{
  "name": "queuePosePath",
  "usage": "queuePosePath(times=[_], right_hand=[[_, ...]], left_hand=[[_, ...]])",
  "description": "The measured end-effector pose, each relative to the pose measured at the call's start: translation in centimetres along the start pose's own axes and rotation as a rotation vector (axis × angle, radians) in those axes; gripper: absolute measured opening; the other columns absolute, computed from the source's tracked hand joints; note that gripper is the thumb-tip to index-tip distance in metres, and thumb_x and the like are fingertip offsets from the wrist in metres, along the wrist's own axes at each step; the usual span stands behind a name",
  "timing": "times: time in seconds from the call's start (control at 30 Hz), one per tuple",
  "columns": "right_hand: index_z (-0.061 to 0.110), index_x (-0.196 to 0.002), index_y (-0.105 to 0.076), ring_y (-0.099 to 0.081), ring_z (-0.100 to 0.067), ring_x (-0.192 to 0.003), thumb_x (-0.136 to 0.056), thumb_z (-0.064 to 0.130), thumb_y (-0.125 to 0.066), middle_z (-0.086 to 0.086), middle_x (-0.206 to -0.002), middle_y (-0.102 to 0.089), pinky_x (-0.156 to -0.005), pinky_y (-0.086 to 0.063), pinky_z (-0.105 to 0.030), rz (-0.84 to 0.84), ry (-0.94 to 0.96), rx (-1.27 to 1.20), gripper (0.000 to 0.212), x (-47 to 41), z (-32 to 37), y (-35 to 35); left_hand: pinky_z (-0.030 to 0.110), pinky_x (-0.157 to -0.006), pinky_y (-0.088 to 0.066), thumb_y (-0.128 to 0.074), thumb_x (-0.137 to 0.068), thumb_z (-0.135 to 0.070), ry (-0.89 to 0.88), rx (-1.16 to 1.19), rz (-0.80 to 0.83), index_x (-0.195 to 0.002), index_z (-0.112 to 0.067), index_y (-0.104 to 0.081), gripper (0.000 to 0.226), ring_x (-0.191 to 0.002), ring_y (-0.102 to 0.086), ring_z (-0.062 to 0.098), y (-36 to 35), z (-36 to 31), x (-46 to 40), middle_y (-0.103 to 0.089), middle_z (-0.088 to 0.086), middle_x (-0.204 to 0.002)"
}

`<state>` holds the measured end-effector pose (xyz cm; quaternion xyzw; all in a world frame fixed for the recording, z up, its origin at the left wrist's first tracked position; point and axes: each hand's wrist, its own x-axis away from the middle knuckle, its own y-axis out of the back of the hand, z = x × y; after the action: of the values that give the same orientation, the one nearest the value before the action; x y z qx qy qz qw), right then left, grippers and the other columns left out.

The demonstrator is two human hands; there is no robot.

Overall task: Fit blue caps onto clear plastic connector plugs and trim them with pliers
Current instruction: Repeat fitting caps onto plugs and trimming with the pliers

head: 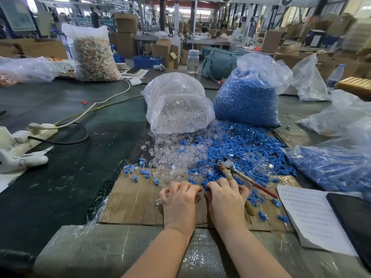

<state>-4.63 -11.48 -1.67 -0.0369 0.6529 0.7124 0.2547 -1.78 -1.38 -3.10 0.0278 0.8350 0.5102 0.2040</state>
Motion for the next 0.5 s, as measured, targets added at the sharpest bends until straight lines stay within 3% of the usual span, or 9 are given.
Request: queuePosePath(times=[0.13,0.2,0.33,0.4,0.5], right_hand=[[0.017,-0.059,-0.055,-0.055,-0.026,-0.064,-0.054,-0.005,-0.077,0.001,-0.059,-0.055,-0.072,-0.038,-0.042,-0.124,0.022,-0.012,0.031,0.0,0.5,0.0],[0.017,-0.059,-0.054,-0.054,-0.024,-0.061,-0.053,-0.006,-0.078,0.003,-0.055,-0.055,-0.073,-0.031,-0.040,-0.146,0.031,-0.022,0.034,0.0,0.5,-0.1],[0.017,-0.071,-0.064,-0.056,-0.023,-0.063,-0.055,-0.002,-0.082,0.004,-0.061,-0.058,-0.074,-0.026,-0.037,-0.206,0.037,-0.071,0.031,0.6,0.1,-0.8],[0.017,-0.077,-0.068,-0.058,-0.024,-0.065,-0.053,-0.001,-0.083,0.002,-0.066,-0.059,-0.076,-0.031,-0.038,-0.238,0.051,-0.083,0.035,0.9,0.0,-1.1],[0.019,-0.079,-0.068,-0.058,-0.024,-0.068,-0.055,0.001,-0.083,0.001,-0.070,-0.059,-0.077,-0.030,-0.038,-0.246,0.036,-0.093,0.033,0.9,-0.1,-1.3]], left_hand=[[0.025,-0.080,-0.009,-0.047,-0.094,-0.029,-0.036,0.043,-0.014,-0.110,-0.037,-0.058,0.021,-0.110,-0.040,0.009,0.2,0.1,0.0,-0.057,-0.022,-0.113],[0.025,-0.079,-0.011,-0.053,-0.092,-0.025,-0.051,0.068,-0.039,-0.107,-0.034,-0.061,0.020,-0.106,-0.045,0.011,0.4,0.0,0.2,-0.061,-0.019,-0.108],[0.033,-0.081,-0.028,-0.073,-0.076,-0.013,-0.084,0.111,-0.073,-0.098,-0.027,-0.072,0.026,-0.093,-0.057,0.021,0.7,-0.2,0.3,-0.068,-0.009,-0.093],[0.037,-0.073,-0.042,-0.083,-0.063,-0.014,-0.118,0.094,-0.105,-0.085,-0.024,-0.075,0.025,-0.082,-0.060,0.023,0.6,-0.1,0.4,-0.065,-0.004,-0.083],[0.036,-0.069,-0.043,-0.085,-0.062,-0.013,-0.123,0.112,-0.115,-0.081,-0.019,-0.074,0.023,-0.074,-0.058,0.023,0.5,0.0,0.4,-0.059,0.000,-0.076]])
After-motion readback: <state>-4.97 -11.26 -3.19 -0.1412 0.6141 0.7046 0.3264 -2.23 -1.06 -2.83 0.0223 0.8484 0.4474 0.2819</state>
